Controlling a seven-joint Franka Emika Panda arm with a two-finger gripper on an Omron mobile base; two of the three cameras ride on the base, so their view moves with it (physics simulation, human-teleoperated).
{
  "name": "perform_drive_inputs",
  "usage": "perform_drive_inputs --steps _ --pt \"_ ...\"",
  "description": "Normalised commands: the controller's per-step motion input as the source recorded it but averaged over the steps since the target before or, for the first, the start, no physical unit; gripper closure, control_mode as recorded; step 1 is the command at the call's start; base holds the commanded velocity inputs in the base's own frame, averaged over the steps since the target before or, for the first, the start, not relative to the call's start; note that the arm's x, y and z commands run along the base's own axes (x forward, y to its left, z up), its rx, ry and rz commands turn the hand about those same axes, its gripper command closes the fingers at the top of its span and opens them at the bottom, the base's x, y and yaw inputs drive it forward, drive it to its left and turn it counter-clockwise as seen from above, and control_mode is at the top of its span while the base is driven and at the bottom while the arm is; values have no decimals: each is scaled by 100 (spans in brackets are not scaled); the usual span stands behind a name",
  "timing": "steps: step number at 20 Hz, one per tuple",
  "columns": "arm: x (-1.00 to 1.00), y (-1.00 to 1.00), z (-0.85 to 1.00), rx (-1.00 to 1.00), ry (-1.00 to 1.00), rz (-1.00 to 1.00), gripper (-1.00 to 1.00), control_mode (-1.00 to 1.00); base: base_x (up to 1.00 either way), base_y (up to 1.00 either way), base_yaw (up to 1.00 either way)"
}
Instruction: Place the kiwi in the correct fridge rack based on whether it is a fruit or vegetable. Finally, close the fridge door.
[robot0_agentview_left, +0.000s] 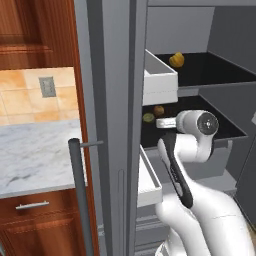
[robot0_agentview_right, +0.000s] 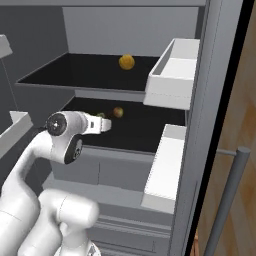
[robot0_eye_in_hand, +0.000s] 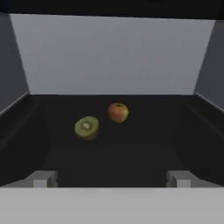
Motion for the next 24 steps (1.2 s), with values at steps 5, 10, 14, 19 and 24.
perform_drive_inputs --steps 5,10,14,19,24 --pt "-100 -29 86 1 41 -15 -100 -100 0 0 0" --pt "-81 -36 14 10 40 0 -100 -100 0 0 0" --pt "1 -1 0 0 0 0 -100 -100 0 0 0" --pt "-3 0 0 0 0 0 -100 -100 0 0 0" --pt "-10 0 0 0 0 0 -100 100 -43 0 0"
